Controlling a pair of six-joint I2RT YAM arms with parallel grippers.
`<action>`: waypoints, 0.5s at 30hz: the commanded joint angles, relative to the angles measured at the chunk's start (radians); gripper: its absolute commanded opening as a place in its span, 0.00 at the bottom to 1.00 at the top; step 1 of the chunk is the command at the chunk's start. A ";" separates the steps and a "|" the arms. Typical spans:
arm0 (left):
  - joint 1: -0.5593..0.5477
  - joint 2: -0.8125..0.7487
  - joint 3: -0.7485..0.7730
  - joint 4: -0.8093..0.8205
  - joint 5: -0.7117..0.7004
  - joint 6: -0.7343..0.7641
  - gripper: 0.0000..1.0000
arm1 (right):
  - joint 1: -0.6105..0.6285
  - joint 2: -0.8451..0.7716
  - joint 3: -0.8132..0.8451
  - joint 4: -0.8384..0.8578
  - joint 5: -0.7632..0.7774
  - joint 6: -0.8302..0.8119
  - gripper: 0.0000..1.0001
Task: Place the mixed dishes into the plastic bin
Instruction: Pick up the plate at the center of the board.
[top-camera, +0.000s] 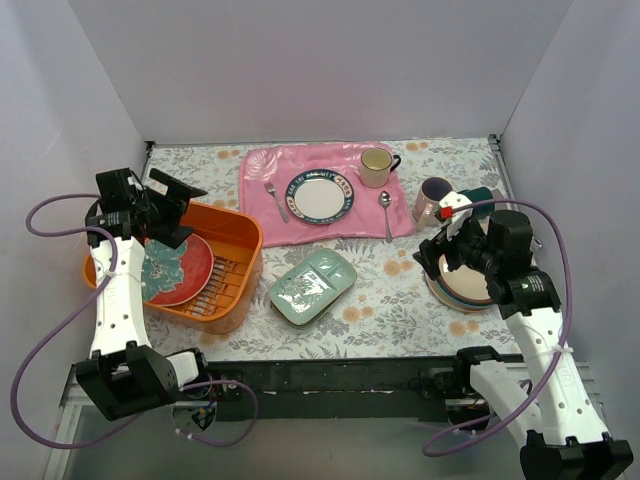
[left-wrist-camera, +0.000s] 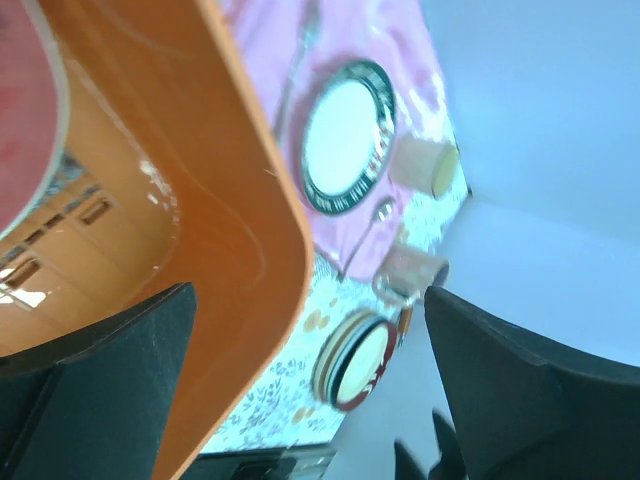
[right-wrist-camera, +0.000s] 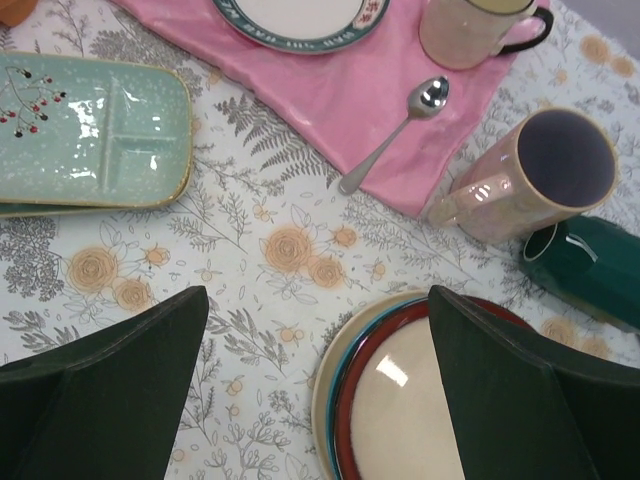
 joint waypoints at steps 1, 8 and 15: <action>-0.033 -0.077 -0.018 0.137 0.185 0.119 0.98 | -0.028 0.045 0.022 -0.054 0.042 0.031 0.99; -0.091 -0.125 -0.058 0.197 0.279 0.199 0.98 | -0.078 0.110 -0.012 -0.093 0.059 0.024 0.99; -0.142 -0.182 -0.127 0.317 0.356 0.176 0.98 | -0.096 0.226 0.002 -0.110 0.167 -0.091 0.97</action>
